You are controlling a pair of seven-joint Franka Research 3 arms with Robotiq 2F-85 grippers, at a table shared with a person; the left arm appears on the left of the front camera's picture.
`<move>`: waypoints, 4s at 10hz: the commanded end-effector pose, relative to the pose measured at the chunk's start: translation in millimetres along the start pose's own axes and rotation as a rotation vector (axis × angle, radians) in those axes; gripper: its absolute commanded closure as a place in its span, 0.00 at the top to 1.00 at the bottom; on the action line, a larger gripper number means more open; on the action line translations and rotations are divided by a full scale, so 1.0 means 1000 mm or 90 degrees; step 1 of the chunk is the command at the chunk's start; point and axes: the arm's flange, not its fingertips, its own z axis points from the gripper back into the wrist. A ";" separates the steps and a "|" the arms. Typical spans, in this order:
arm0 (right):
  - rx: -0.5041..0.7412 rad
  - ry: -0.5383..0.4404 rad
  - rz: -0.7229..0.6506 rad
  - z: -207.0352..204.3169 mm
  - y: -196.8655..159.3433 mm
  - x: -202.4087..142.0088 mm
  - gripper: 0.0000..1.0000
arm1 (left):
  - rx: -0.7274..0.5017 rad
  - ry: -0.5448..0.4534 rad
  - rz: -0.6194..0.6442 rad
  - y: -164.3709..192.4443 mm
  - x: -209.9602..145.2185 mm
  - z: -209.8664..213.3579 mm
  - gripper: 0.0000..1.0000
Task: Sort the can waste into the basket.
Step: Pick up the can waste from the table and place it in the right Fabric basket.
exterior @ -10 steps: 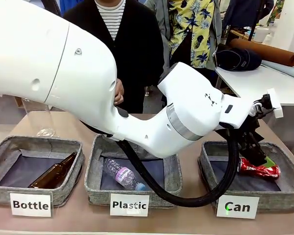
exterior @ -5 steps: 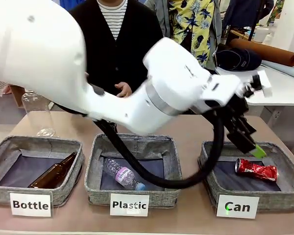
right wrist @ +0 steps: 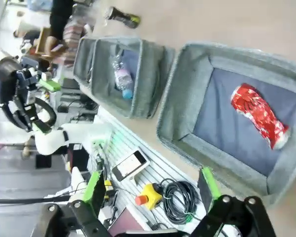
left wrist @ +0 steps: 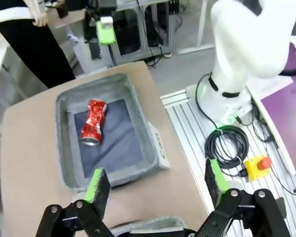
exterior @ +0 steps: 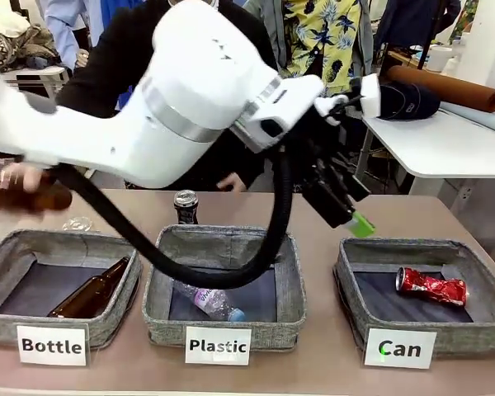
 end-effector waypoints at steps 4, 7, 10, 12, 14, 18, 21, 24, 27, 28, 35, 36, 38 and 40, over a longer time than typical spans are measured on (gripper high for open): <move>0.030 -0.017 -0.036 0.027 -0.017 0.008 1.00 | -0.006 0.059 -0.027 -0.022 -0.027 0.020 1.00; 0.033 -0.023 -0.045 0.031 -0.017 0.006 1.00 | 0.005 0.050 -0.018 -0.019 -0.034 0.031 1.00; 0.010 -0.060 -0.067 0.025 -0.015 0.011 1.00 | 0.014 0.048 -0.021 -0.020 -0.041 0.044 1.00; 0.024 -0.081 -0.066 0.018 -0.013 0.021 1.00 | 0.032 0.046 0.019 -0.022 -0.054 0.071 1.00; 0.069 -0.060 -0.054 -0.028 0.001 0.056 1.00 | 0.057 0.021 0.154 -0.041 -0.096 0.152 1.00; 0.106 0.032 -0.027 -0.163 0.029 0.112 1.00 | 0.121 -0.215 0.539 -0.148 -0.184 0.304 1.00; 0.263 0.107 0.041 -0.212 0.029 0.120 1.00 | 0.248 -0.310 0.885 -0.247 -0.275 0.361 1.00; 0.349 -0.016 -0.012 -0.136 0.034 0.118 1.00 | 0.272 -0.405 1.193 -0.304 -0.393 0.355 1.00; 0.171 -0.145 -0.073 -0.074 0.024 0.099 1.00 | 0.293 -0.327 1.106 -0.308 -0.401 0.415 1.00; 0.318 -0.062 -0.018 -0.091 0.023 0.113 1.00 | 0.293 -0.327 1.106 -0.308 -0.401 0.415 1.00; 0.318 -0.062 -0.018 -0.091 0.023 0.113 1.00 | 0.293 -0.327 1.106 -0.308 -0.401 0.415 1.00; 0.318 -0.062 -0.018 -0.091 0.023 0.113 1.00 | 0.293 -0.327 1.106 -0.308 -0.401 0.415 1.00; 0.318 -0.062 -0.018 -0.091 0.023 0.113 1.00 | 0.251 -0.258 1.084 -0.272 -0.394 0.424 1.00; 0.318 -0.062 -0.018 -0.091 0.023 0.113 1.00 | 0.196 -0.285 1.041 -0.191 -0.402 0.437 1.00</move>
